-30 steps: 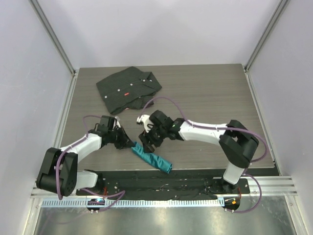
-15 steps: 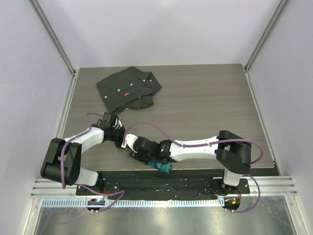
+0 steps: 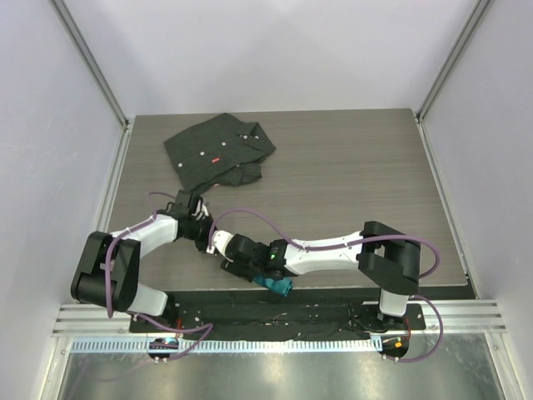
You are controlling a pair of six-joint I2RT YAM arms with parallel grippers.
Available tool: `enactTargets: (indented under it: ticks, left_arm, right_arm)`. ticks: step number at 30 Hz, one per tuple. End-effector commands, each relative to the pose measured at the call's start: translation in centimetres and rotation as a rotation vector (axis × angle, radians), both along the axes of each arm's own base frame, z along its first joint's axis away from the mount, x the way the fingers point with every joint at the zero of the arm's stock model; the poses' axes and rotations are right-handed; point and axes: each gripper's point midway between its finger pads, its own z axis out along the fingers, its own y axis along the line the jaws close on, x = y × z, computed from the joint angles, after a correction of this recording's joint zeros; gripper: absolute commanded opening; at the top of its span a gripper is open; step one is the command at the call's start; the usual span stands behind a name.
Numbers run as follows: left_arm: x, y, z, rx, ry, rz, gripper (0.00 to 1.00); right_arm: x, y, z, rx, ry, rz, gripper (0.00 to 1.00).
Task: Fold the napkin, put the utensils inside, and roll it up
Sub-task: Roll the napkin with the utensil
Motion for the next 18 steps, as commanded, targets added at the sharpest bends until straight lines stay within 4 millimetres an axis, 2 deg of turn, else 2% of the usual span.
enactTargets:
  ticks: [1, 11, 18]
  left_arm:
    - [0.9, -0.2, 0.8, -0.011, -0.024, -0.019, 0.00]
    - [0.8, -0.2, 0.6, -0.009, -0.014, -0.032, 0.00]
    - [0.7, -0.2, 0.5, -0.010, -0.010, -0.028, 0.00]
  right_arm:
    - [0.0, 1.5, 2.7, 0.088, -0.003, -0.015, 0.64]
    - [-1.4, 2.3, 2.4, 0.067, -0.032, 0.015, 0.63]
    - [-0.3, 0.6, -0.9, -0.040, -0.045, -0.025, 0.63]
